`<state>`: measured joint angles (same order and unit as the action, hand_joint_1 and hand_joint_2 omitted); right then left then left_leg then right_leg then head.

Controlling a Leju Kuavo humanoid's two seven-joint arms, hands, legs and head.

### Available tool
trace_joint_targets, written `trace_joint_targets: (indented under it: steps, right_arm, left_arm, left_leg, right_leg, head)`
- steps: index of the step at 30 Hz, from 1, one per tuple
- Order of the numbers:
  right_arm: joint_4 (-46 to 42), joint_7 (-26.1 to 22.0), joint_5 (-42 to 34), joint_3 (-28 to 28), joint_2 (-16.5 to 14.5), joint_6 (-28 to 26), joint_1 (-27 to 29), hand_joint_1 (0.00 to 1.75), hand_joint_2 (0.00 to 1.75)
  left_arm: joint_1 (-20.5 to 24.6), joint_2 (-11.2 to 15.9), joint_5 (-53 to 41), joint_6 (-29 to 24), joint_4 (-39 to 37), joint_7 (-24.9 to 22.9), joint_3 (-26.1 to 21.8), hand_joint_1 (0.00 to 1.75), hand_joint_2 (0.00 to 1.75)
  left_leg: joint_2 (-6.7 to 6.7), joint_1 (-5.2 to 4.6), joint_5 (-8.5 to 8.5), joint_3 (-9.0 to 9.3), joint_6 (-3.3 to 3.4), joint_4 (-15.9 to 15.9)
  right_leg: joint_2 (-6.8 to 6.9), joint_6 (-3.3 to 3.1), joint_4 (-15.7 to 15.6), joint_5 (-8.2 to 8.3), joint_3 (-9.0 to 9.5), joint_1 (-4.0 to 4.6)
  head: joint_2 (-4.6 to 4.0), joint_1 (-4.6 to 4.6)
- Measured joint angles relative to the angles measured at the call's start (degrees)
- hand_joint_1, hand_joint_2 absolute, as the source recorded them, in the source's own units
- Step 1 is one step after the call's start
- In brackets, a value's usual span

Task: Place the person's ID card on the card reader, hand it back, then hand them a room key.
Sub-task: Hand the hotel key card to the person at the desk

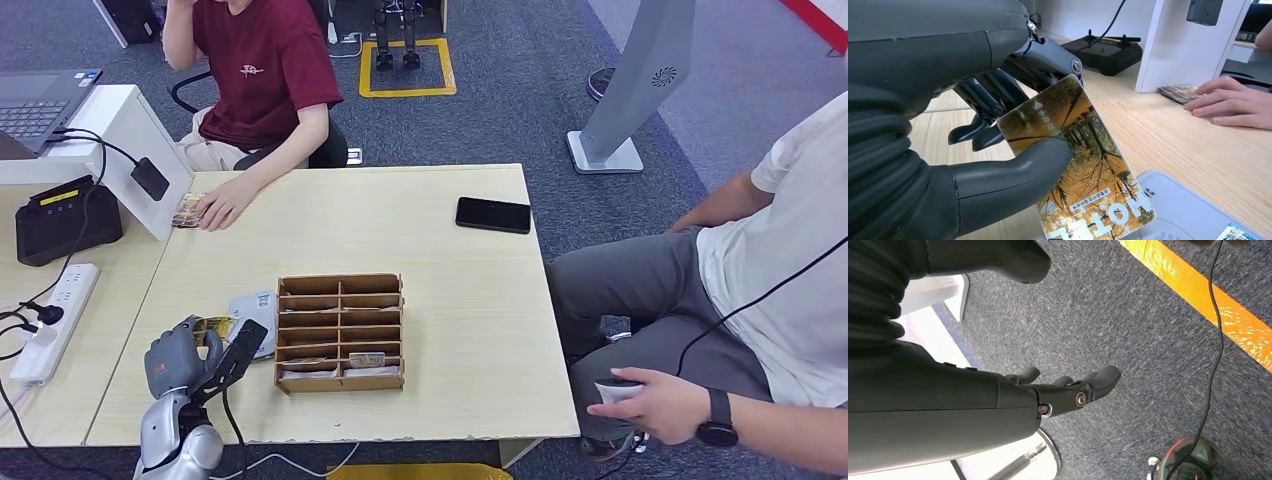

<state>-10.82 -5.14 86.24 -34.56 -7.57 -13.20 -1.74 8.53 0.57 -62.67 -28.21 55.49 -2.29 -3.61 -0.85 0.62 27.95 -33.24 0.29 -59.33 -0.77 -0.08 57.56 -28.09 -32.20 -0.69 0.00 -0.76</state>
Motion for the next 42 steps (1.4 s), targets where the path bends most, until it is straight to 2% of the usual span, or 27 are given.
trace_joint_targets:
  steps: [17,21,24,32,34,36,39,42]
  right_arm:
    - [0.00,0.01,-0.01,0.00,0.03,0.00,0.00,0.00,1.75]
    - [0.00,0.17,-0.02,0.00,0.03,-0.01,0.00,0.00,1.75]
    - [0.00,0.18,-0.02,0.00,0.03,-0.05,0.01,0.00,1.75]
    - [0.00,0.18,-0.02,0.00,0.03,-0.07,0.02,0.00,1.75]
    - [0.00,0.17,-0.01,0.00,0.03,-0.17,0.02,0.00,1.75]
    - [0.00,0.17,-0.01,0.00,0.04,-0.42,0.02,0.00,1.75]
    - [0.00,0.17,-0.01,0.02,0.07,-0.72,0.01,0.00,1.75]
    - [0.00,0.17,-0.01,0.02,0.08,-0.76,0.00,0.00,1.75]
  left_arm:
    - [0.17,-0.06,0.38,0.56,-0.22,0.96,0.02,1.75,1.75]
    - [0.14,-0.48,11.84,5.89,1.92,5.84,0.03,1.75,1.75]
    - [0.03,-0.59,18.96,10.28,6.19,6.36,0.04,1.75,1.75]
    - [-0.57,-0.55,22.38,11.80,11.09,7.33,0.10,1.75,1.75]
    - [-0.61,-0.51,29.38,13.29,12.30,10.34,0.13,1.75,1.75]
    - [-0.34,-0.35,40.92,15.42,14.73,13.42,0.13,1.75,1.75]
    - [1.67,0.39,56.96,17.51,19.22,15.17,0.13,1.75,1.75]
    - [2.83,0.74,61.46,17.76,20.78,15.54,0.13,1.75,1.75]
  left_leg:
    - [0.00,0.00,0.00,0.00,0.00,0.00]
    - [-0.02,0.00,0.00,0.00,0.01,0.00]
    - [-0.01,0.00,-0.01,0.00,0.01,0.00]
    - [0.00,0.00,-0.01,-0.02,0.01,-0.01]
    - [-0.01,0.01,-0.01,-0.03,0.01,-0.01]
    - [-0.01,0.01,-0.01,-0.04,0.01,-0.01]
    - [-0.02,0.01,-0.04,-0.05,-0.03,-0.01]
    - [-0.02,0.02,-0.06,-0.05,-0.05,-0.02]
  right_leg:
    - [0.00,0.00,0.00,0.00,0.00,0.00]
    - [0.01,0.00,0.00,0.00,0.01,0.00]
    - [0.00,-0.01,0.00,0.01,0.01,0.00]
    - [-0.01,-0.01,0.00,0.01,-0.02,0.00]
    - [0.00,-0.01,0.00,0.01,-0.04,0.00]
    - [0.00,-0.01,0.00,0.01,-0.05,0.01]
    - [0.01,-0.02,0.00,0.02,-0.06,0.02]
    - [0.02,-0.03,0.00,0.03,-0.06,0.02]
  head:
    - [0.00,0.00]
    - [0.00,0.01]
    - [0.00,0.01]
    - [0.00,0.00]
    - [0.00,0.00]
    - [0.00,0.01]
    - [0.00,0.01]
    - [0.00,0.00]
